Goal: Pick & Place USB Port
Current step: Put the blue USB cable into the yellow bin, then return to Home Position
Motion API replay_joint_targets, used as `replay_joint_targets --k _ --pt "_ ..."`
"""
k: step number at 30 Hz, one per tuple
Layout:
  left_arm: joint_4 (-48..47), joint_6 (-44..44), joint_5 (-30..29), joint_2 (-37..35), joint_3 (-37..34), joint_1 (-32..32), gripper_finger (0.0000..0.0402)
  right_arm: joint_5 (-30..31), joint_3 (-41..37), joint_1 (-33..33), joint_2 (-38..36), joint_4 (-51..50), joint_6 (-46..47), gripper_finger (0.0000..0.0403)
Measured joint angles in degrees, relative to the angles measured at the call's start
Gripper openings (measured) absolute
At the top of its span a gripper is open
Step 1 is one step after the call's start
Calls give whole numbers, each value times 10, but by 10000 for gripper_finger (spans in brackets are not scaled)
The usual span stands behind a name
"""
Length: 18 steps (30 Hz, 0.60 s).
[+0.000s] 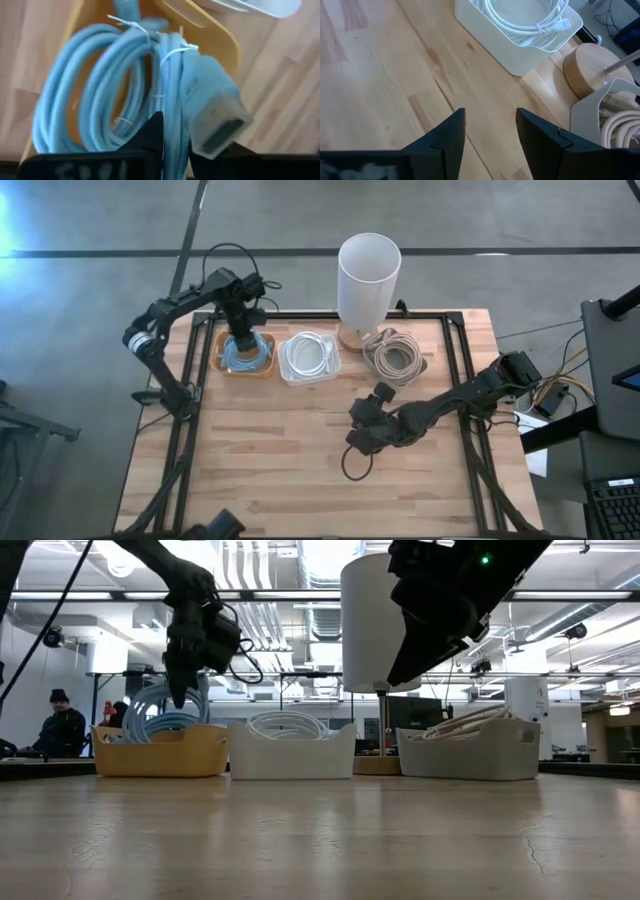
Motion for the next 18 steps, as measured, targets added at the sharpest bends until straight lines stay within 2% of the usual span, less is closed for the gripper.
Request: replay_joint_targets --k 3,9,18 --pt "5 -2 -37 -7 0 0 86 0 -4 0 0 1 1 166" --pt "-26 -27 -219 -36 19 0 122 0 -4 0 0 2 2 165" --pt "-37 -58 -227 -105 27 -1 127 0 -3 0 0 11 0 160"
